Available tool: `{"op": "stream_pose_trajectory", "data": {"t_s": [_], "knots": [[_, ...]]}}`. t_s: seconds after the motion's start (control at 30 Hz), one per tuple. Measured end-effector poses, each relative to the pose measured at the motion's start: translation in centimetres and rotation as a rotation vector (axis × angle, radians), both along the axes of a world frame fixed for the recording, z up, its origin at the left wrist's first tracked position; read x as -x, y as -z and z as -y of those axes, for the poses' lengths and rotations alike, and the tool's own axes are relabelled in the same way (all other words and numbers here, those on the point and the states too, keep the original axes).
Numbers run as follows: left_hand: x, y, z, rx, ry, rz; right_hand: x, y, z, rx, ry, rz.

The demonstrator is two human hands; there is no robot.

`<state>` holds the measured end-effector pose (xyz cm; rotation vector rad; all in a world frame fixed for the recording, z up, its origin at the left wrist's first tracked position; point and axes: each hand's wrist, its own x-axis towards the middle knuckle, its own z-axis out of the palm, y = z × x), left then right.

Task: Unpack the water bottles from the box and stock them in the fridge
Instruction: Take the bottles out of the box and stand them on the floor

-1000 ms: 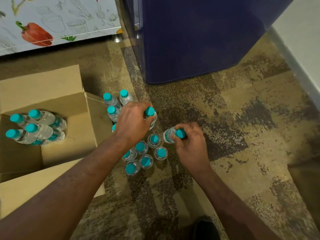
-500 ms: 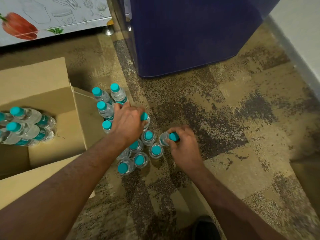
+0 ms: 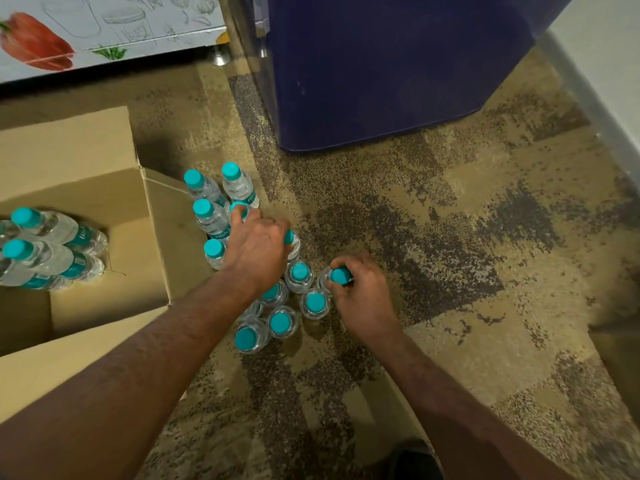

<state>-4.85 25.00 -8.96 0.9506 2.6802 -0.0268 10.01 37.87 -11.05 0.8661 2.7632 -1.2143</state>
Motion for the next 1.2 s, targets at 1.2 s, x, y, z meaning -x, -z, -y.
{"op": "stream_pose_trajectory", "data": {"t_s": [1.2], "knots": [[4.9,-4.0,27.6,-0.651,-0.774,-0.271,13.9,-8.3,20.3,0.001,-0.179,-0.336]]}}
